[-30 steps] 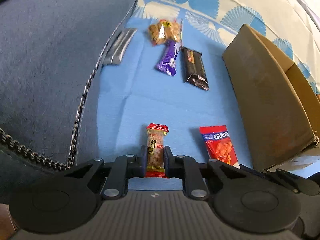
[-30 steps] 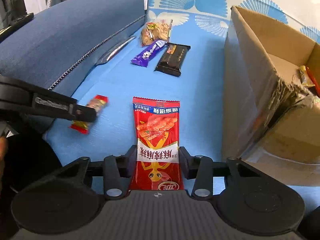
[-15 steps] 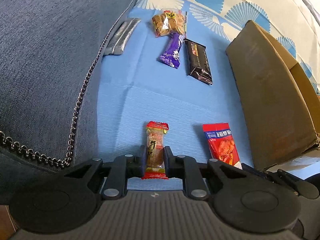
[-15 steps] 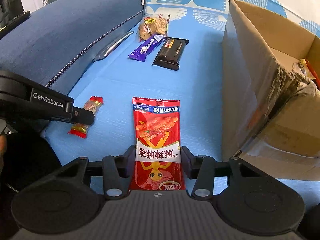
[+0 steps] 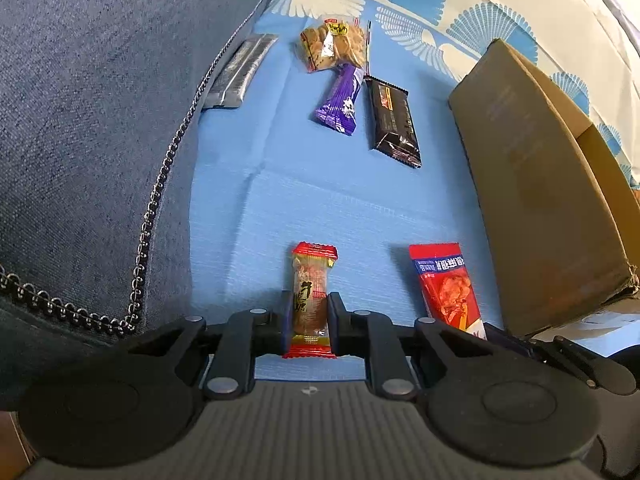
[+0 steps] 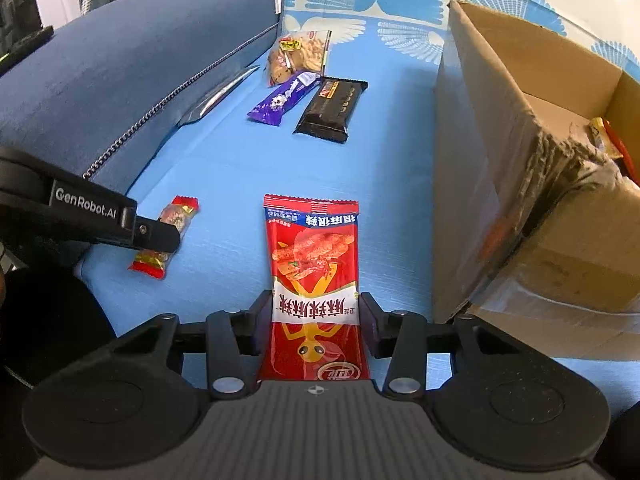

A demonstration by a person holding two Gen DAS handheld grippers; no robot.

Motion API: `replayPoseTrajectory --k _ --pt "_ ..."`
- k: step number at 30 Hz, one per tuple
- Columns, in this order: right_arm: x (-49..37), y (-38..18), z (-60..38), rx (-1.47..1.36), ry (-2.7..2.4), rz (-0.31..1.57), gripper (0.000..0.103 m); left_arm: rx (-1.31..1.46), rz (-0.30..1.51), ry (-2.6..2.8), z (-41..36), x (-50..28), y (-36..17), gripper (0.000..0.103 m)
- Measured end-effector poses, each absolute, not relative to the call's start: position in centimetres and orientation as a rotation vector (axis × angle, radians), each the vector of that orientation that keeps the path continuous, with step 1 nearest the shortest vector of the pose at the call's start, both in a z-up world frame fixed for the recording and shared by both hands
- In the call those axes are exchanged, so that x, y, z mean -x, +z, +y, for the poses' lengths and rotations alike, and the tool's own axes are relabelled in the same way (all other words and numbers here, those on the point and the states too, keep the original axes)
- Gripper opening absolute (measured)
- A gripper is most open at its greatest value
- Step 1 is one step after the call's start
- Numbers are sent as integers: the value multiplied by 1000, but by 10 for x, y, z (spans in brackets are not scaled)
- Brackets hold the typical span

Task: Organize snacks
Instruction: 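Hold both snacks and carry both tools toward the box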

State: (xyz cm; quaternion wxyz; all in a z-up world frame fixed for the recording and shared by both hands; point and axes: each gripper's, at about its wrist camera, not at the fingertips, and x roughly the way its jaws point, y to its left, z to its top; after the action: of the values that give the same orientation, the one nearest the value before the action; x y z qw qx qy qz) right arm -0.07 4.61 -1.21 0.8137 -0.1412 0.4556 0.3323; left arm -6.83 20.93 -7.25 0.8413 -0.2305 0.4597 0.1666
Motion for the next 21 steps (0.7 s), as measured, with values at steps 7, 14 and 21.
replayPoseTrajectory --k 7,14,21 --pt "3 -13 47 313 715 959 47 481 971 350 209 68 -72 19" --pt "6 -12 46 301 702 947 45 478 924 334 207 73 -67 18" --pt "12 0 42 295 715 898 45 500 860 302 207 80 -59 18"
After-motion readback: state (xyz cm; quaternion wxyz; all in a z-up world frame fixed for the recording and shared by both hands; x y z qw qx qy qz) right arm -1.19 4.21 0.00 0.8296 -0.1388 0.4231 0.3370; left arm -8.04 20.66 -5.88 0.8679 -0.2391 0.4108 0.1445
